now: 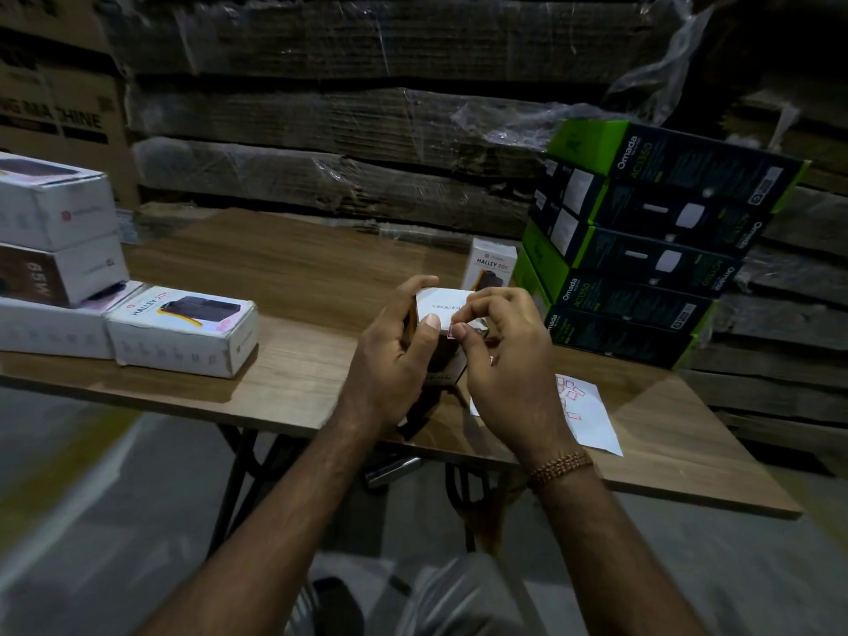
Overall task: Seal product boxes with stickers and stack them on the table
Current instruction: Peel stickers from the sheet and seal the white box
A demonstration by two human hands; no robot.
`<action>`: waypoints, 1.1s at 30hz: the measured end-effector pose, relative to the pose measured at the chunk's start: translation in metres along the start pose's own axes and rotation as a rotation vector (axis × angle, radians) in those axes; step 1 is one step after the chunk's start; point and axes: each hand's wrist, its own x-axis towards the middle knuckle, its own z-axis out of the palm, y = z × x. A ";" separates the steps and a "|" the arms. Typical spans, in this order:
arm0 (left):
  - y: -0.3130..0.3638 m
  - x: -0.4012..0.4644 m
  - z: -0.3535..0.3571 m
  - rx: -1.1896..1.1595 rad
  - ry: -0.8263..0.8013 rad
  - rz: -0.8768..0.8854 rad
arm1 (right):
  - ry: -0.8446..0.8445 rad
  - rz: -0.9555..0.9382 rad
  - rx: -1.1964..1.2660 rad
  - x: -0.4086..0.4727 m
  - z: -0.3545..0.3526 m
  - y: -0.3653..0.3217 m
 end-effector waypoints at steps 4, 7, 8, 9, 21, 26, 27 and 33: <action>0.000 0.001 0.000 -0.001 0.007 -0.001 | 0.022 0.010 0.010 -0.001 0.003 -0.002; 0.000 0.001 0.000 0.002 0.009 0.003 | 0.032 0.009 0.009 -0.002 0.005 -0.002; 0.000 0.001 0.000 0.001 0.008 0.004 | 0.033 0.008 0.010 -0.003 0.006 -0.002; 0.000 0.001 0.000 -0.001 0.004 0.003 | 0.034 0.009 0.017 -0.003 0.006 -0.002; 0.002 0.001 -0.002 -0.011 -0.010 -0.006 | 0.142 -0.217 -0.144 -0.013 0.004 0.004; 0.001 0.001 -0.002 -0.007 -0.004 -0.019 | 0.159 -0.256 -0.155 -0.013 0.004 0.003; 0.000 0.002 -0.002 -0.003 0.001 -0.017 | 0.159 -0.260 -0.155 -0.013 0.004 0.003; -0.001 0.003 -0.002 0.010 0.013 -0.015 | 0.139 -0.257 -0.154 -0.012 0.002 0.006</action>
